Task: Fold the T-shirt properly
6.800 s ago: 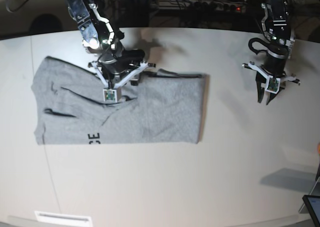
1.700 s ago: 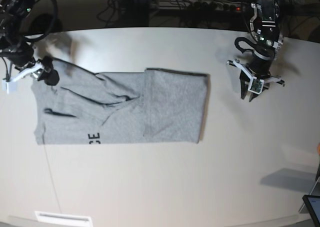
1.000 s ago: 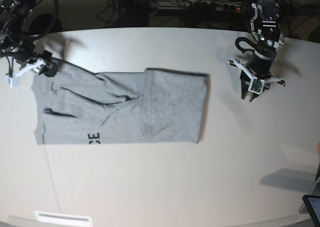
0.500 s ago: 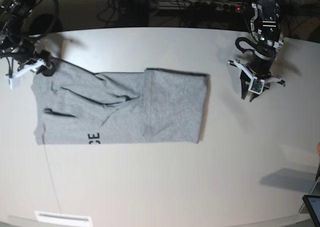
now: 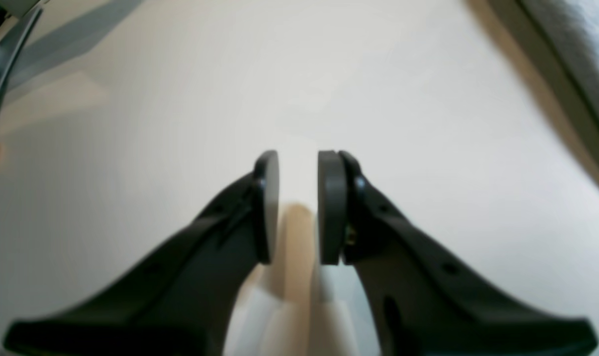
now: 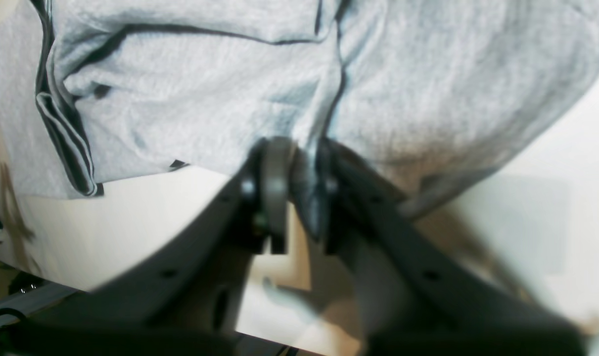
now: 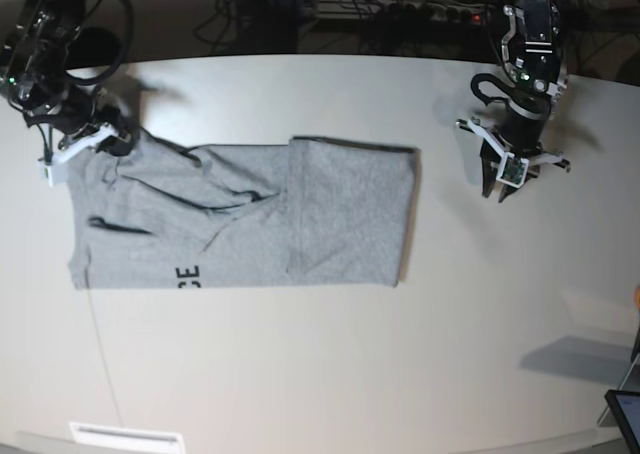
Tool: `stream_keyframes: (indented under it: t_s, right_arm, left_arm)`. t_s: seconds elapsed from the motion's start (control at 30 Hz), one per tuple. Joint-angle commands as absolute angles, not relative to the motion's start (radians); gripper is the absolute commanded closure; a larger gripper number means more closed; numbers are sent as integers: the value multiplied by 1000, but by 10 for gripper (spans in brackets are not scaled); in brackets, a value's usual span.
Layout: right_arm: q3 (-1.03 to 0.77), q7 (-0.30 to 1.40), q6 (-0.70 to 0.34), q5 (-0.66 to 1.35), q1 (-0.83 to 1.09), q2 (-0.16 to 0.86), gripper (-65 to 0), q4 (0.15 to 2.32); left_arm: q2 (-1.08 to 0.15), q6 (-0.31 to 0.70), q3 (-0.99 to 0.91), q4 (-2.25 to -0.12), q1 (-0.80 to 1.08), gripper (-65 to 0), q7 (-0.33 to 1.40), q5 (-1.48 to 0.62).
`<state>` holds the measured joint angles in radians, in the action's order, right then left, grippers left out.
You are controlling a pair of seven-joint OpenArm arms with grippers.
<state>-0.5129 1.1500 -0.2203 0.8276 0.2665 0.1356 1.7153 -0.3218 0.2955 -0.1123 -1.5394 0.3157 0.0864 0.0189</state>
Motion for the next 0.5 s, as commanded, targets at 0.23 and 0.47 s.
stream_keyframes:
  t_s: [0.23, 0.47]
  right_arm:
    - [-521, 1122, -228, 842, 248, 206, -3, 1732]
    - [-516, 1119, -222, 842, 213, 243, -3, 1732]
  left_arm:
    - [-335, 288, -119, -1554, 311, -138, 65, 10]
    - [-331, 288, -119, -1554, 311, -138, 65, 10]
